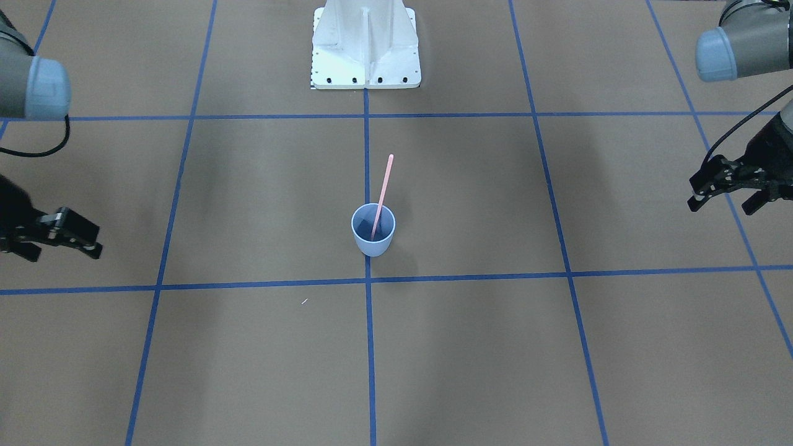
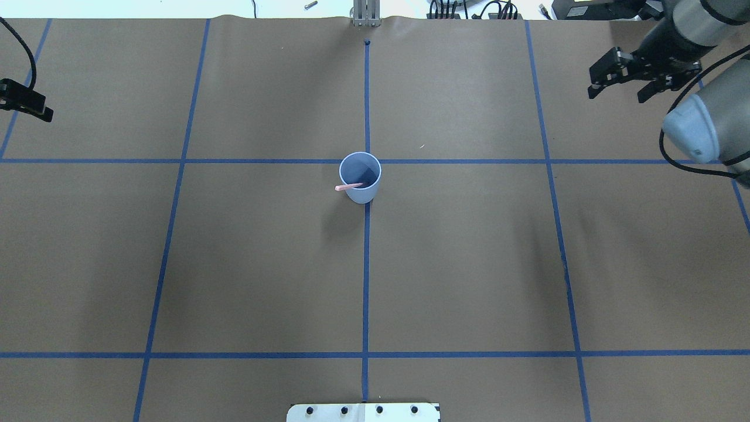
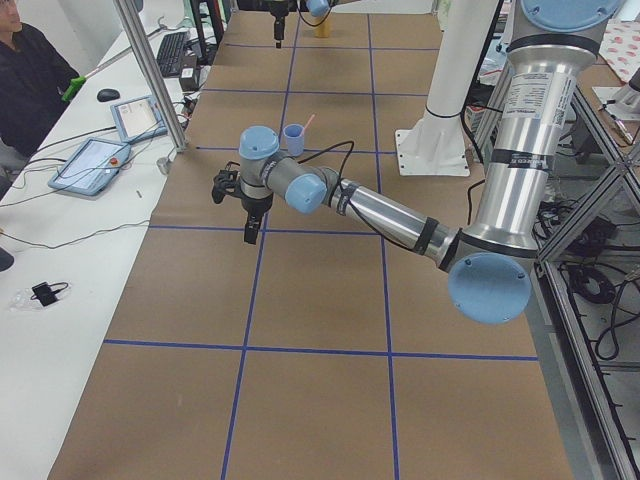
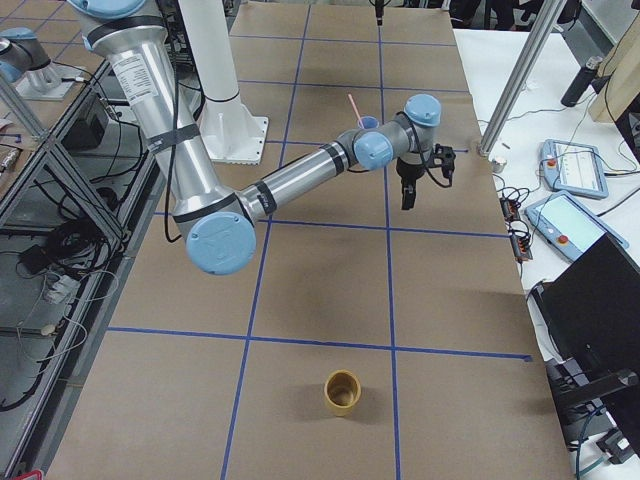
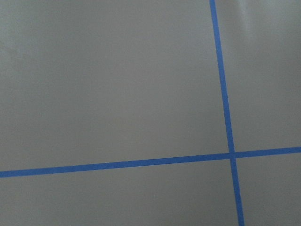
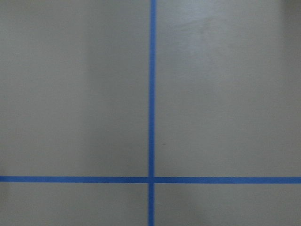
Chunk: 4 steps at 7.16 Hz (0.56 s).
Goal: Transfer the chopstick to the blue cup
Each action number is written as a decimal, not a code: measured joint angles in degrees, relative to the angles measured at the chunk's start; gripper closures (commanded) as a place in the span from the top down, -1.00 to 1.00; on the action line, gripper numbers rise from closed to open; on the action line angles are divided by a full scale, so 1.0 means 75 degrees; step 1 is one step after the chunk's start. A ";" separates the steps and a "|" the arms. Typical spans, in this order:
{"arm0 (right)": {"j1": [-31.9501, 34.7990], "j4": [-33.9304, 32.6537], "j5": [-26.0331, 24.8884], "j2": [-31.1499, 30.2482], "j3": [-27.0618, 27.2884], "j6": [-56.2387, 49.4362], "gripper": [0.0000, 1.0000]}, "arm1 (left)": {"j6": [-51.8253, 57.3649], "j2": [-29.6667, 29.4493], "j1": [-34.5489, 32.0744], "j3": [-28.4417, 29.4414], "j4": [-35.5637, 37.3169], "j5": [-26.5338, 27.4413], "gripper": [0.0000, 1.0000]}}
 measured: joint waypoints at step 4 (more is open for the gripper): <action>0.2318 0.0351 0.0423 -0.1529 -0.1389 -0.4991 1.00 | 0.1782 0.1068 -0.0983 0.0852 -0.0689 0.0025 0.96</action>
